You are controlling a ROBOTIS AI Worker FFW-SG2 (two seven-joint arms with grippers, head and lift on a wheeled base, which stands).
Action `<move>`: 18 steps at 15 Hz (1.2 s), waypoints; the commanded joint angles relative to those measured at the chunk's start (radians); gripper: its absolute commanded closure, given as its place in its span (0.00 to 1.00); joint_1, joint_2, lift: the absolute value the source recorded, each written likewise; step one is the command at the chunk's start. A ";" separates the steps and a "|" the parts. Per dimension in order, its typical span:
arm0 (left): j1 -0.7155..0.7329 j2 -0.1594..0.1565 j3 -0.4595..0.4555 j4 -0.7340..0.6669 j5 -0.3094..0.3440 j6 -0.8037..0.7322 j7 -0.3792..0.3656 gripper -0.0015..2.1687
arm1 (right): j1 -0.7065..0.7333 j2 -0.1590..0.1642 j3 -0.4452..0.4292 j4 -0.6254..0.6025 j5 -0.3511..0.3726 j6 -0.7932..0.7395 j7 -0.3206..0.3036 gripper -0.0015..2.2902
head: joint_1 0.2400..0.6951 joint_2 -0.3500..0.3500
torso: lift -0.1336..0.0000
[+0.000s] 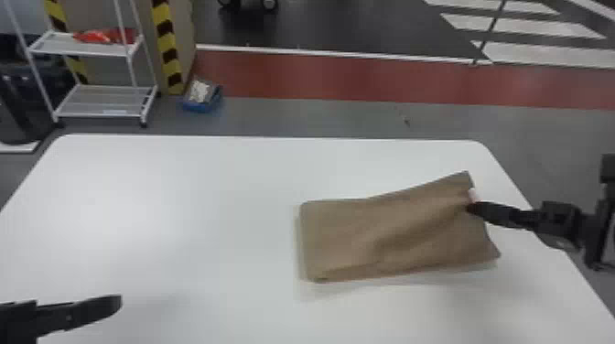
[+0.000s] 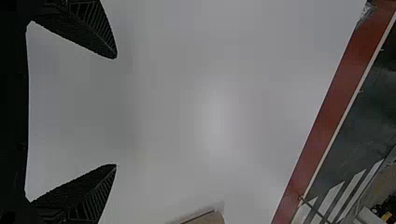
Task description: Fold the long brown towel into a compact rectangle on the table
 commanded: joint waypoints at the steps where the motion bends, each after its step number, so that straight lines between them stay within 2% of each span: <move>1: 0.008 -0.001 0.000 0.001 -0.001 0.007 0.000 0.02 | 0.003 0.002 0.018 0.087 0.019 -0.069 -0.001 0.58 | 1.00 0.28 | 0.08; 3: 0.008 -0.001 -0.002 -0.003 -0.006 0.007 0.000 0.02 | 0.003 0.010 0.023 0.095 0.019 -0.082 -0.003 0.58 | 1.00 0.26 | 0.08; 7: 0.005 -0.001 -0.008 -0.003 -0.017 0.007 0.002 0.02 | -0.006 -0.001 0.009 0.086 0.011 -0.057 -0.001 0.58 | 1.00 0.26 | 0.08; 10: 0.002 0.006 0.000 0.002 -0.014 0.007 -0.002 0.02 | -0.031 -0.067 -0.056 0.076 -0.016 -0.020 -0.004 0.58 | 1.00 0.24 | 0.08; 11: 0.005 0.006 0.000 0.004 -0.014 0.007 -0.003 0.02 | -0.026 -0.065 -0.051 0.098 0.001 -0.026 -0.006 0.58 | 1.00 0.22 | 0.08; 13: 0.005 0.003 -0.003 0.008 -0.015 0.007 -0.003 0.02 | -0.020 -0.042 -0.016 0.168 0.028 -0.100 -0.011 0.58 | 1.00 0.19 | 0.08; 15: 0.004 0.002 -0.005 0.007 -0.015 0.007 -0.002 0.02 | -0.020 -0.025 0.006 0.176 0.042 -0.112 -0.012 0.58 | 1.00 0.18 | 0.08; 18: 0.002 0.003 -0.003 0.013 -0.017 0.007 0.000 0.02 | -0.021 -0.022 0.009 0.171 0.031 -0.097 -0.018 0.58 | 1.00 0.20 | 0.08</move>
